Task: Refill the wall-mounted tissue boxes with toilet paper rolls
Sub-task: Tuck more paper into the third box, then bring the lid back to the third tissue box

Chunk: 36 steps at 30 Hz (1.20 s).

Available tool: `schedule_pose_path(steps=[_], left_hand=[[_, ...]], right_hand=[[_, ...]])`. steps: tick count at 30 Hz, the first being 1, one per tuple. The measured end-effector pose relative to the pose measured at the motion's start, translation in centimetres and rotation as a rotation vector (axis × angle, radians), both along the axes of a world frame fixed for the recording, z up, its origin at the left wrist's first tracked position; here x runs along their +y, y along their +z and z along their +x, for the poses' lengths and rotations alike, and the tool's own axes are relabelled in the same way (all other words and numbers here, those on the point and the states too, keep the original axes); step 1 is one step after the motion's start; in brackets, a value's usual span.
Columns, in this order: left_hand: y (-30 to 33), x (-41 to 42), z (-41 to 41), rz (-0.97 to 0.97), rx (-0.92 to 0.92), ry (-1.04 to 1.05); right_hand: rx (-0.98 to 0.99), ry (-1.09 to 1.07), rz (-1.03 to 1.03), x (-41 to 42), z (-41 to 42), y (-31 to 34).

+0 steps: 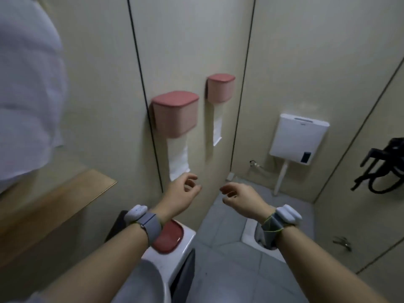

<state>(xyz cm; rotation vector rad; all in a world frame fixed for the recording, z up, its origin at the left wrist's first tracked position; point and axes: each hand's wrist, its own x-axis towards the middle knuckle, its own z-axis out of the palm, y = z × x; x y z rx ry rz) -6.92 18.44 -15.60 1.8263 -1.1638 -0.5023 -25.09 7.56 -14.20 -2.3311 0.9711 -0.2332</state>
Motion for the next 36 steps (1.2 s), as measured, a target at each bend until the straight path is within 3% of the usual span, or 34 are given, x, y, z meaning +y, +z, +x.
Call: schedule_pose_path(steps=[11, 20, 31, 36], left_hand=[[-11.8, 8.9, 4.9, 0.348, 0.021, 0.231], [-21.1, 9.5, 3.2, 0.755, -0.186, 0.256], [-23.4, 10.0, 2.1, 0.788, -0.298, 0.175], [-22.6, 10.3, 2.7, 0.838, -0.183, 0.109]], right_hand=[[0.291, 0.393, 0.104, 6.1, 10.9, -14.3], [0.402, 0.776, -0.233, 3.7, 12.8, -23.2], [0.281, 0.735, -0.469, 3.6, 11.2, -26.8], [0.268, 0.647, -0.369, 3.6, 10.1, -25.2]])
